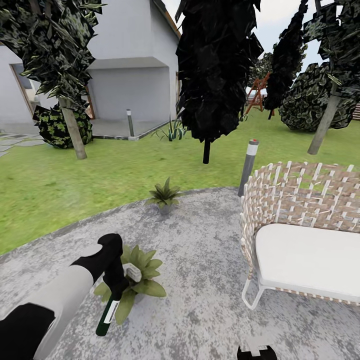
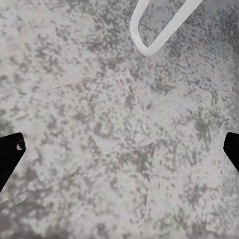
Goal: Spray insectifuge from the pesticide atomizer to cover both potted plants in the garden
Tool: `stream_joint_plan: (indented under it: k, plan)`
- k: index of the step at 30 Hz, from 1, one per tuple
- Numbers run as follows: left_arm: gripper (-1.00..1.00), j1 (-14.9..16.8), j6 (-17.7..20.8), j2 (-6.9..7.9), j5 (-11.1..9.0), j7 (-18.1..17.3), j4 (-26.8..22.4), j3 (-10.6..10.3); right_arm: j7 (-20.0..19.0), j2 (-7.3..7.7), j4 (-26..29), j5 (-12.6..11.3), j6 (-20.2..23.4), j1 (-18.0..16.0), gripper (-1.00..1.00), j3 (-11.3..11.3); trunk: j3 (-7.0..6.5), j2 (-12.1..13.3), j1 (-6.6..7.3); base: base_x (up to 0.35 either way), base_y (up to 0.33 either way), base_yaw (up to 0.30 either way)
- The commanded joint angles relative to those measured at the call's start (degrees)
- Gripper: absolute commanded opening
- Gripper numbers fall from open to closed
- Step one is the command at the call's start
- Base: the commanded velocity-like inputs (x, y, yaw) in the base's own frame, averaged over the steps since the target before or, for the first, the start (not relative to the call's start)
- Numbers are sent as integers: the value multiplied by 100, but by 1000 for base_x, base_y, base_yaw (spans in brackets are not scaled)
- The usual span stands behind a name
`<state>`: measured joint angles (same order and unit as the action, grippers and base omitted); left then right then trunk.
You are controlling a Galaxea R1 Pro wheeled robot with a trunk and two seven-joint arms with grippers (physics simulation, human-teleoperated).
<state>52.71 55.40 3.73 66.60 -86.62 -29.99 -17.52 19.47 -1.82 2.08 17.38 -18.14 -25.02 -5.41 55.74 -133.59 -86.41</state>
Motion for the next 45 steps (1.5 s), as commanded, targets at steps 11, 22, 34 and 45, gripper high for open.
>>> stream_joint_plan:
  k: [11,22,34,45]
  plan:
    - [-100,50,160,71,44,5,-22,31,22,-2,-6,58,-15,-3,100,-48,15,-2,1,-2,-1,93]
    - [-100,16,261,-100,46,94,-66,53,-3,39,-15,92,-23,-4,100,-48,24,-2,1,0,0,78]
    - [-100,-15,265,-161,-19,1678,2,1933,-4,41,-15,90,-23,-3,100,-48,24,-2,1,0,0,0]
    - [-100,-21,261,-238,-30,1684,37,1937,-4,35,-15,81,-23,-3,100,-48,24,-2,1,-7,-144,116]
